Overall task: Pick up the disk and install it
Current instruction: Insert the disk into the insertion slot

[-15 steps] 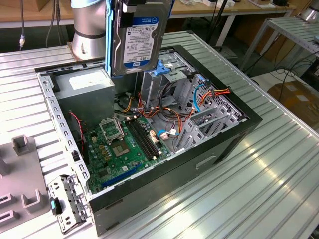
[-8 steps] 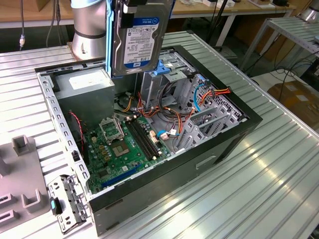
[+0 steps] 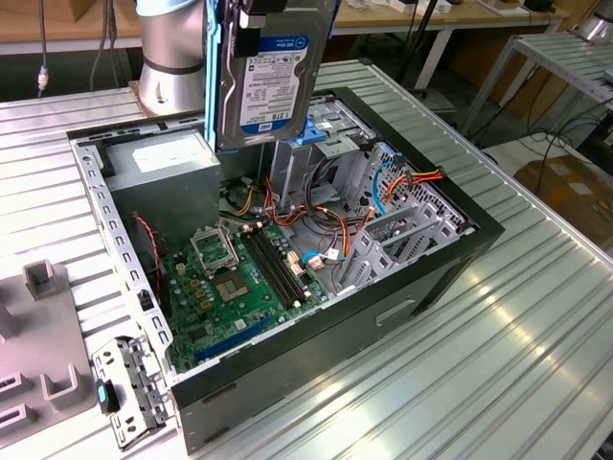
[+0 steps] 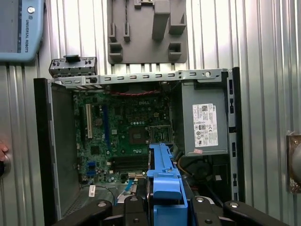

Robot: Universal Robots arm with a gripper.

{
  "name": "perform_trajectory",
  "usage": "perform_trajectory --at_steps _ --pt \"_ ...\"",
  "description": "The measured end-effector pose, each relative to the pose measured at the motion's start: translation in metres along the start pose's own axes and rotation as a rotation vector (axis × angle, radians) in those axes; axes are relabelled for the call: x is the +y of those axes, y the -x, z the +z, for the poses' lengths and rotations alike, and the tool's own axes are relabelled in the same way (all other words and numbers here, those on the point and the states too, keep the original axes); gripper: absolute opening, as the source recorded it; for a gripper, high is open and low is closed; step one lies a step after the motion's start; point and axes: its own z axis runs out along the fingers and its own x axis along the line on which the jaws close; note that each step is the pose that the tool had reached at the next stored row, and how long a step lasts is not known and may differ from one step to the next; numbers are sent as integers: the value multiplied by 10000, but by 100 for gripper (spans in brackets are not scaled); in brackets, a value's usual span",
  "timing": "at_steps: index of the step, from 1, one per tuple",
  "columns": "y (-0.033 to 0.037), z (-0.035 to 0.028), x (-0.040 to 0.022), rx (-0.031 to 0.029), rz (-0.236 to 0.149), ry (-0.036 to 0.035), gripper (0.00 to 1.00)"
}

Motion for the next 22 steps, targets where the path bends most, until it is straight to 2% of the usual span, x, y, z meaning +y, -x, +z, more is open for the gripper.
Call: perform_trajectory --at_steps 8,17,22 --pt "-49 -1 -3 1 1 0 37" --pt "-55 -1 -3 1 0 1 37" --pt "-111 0 -7 1 1 1 37"
